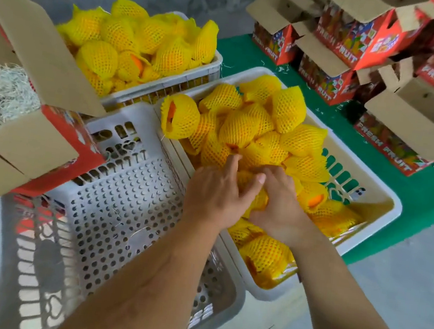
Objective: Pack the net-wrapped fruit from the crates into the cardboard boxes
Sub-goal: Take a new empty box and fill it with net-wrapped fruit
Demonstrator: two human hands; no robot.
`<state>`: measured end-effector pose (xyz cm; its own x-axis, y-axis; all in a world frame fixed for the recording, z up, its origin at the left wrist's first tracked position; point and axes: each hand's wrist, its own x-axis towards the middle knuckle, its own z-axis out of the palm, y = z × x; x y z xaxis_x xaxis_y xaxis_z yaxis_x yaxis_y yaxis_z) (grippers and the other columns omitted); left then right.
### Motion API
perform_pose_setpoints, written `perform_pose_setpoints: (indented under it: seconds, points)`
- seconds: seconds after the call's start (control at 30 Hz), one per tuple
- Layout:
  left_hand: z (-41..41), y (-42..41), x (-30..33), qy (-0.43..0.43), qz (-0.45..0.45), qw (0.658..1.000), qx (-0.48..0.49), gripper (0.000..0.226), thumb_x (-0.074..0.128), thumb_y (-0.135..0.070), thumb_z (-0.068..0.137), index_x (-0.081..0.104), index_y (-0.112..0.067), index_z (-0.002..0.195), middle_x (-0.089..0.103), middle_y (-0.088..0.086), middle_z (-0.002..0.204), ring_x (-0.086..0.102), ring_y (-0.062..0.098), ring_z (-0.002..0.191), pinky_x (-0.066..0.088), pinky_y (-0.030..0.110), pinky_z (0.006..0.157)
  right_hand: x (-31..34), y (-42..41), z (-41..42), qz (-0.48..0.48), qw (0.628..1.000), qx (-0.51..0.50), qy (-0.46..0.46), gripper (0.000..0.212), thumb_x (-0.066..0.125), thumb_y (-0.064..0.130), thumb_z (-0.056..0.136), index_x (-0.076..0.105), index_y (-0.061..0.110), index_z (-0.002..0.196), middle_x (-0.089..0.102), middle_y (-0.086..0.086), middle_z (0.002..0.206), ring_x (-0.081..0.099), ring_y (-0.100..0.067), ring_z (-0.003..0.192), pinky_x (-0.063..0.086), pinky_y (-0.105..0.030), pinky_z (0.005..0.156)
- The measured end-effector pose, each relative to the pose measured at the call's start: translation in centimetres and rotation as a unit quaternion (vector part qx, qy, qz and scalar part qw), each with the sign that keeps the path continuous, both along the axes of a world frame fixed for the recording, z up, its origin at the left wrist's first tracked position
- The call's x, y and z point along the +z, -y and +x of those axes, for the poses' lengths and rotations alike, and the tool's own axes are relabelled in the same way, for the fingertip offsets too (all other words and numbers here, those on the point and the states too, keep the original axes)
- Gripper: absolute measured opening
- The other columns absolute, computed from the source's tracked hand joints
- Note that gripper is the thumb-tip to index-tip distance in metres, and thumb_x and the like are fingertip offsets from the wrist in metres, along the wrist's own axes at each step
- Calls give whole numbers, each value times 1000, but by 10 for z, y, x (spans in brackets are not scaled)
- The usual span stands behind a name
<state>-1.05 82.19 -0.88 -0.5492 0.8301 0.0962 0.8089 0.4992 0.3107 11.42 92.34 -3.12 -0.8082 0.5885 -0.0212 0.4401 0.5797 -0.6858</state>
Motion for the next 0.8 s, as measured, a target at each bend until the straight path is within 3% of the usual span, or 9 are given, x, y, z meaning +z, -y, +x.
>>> perform_pose_setpoints:
  seconds: [0.1,0.2,0.3,0.37,0.43,0.5,0.57,0.73,0.8]
  points:
    - [-1,1,1,-12,-12,1000,-5,83,19,-86,85,57,-24,125,73,14,96,66,36,93,35,40,74,6,-5,-2,-74,991,-11,-106,83,82,3,75,45,18,148,53,-3,137,52,-21,128,44,-36,106]
    - [-2,2,1,-5,6,1000,-9,80,25,-86,82,56,-21,117,74,12,92,66,35,88,29,38,71,9,-5,-2,-102,988,29,-109,88,79,-3,76,39,21,151,53,-3,141,53,-16,129,46,-33,103]
    - [-4,1,2,28,40,999,-14,76,30,-82,83,48,-22,127,75,11,97,67,34,92,35,38,74,14,-6,2,-197,973,67,-101,93,74,5,72,34,35,151,51,-2,132,55,-2,106,45,-16,83]
    - [-5,1,3,50,67,996,-14,74,29,-82,83,45,-24,127,75,10,101,66,34,94,32,38,73,17,-6,3,-315,934,68,-150,84,61,8,71,40,33,148,55,-11,129,57,-20,100,47,-36,80]
    - [-5,3,5,82,100,991,-11,74,29,-84,82,44,-25,126,73,8,99,65,32,91,28,35,70,21,-6,0,-410,886,21,-217,70,54,9,72,53,28,139,58,-18,134,53,-43,117,44,-61,98]
    - [-5,6,8,120,126,985,-3,74,27,-84,84,43,-25,125,70,5,93,63,31,88,29,35,67,23,-7,-3,-394,890,-44,-226,45,52,22,86,63,31,129,63,-8,132,54,-35,127,38,-63,110]
    - [-6,7,8,132,134,982,3,67,27,-80,90,43,-23,122,66,3,85,63,33,84,28,37,63,23,-6,-5,-338,919,-65,-192,32,53,39,98,65,30,125,67,2,125,58,-22,124,42,-53,111]
    - [-5,6,6,58,139,988,-18,25,55,-34,105,52,-9,107,69,5,80,66,36,71,23,33,56,23,7,-9,-250,959,1,-137,31,46,32,105,63,9,118,68,-17,107,61,-17,96,48,-37,88]
    - [-4,5,8,72,137,988,-14,29,51,-39,106,53,-12,116,72,3,92,67,35,78,31,36,57,25,7,-10,-228,963,-25,-145,30,48,31,104,65,7,109,67,-17,96,56,-11,85,47,-35,77]
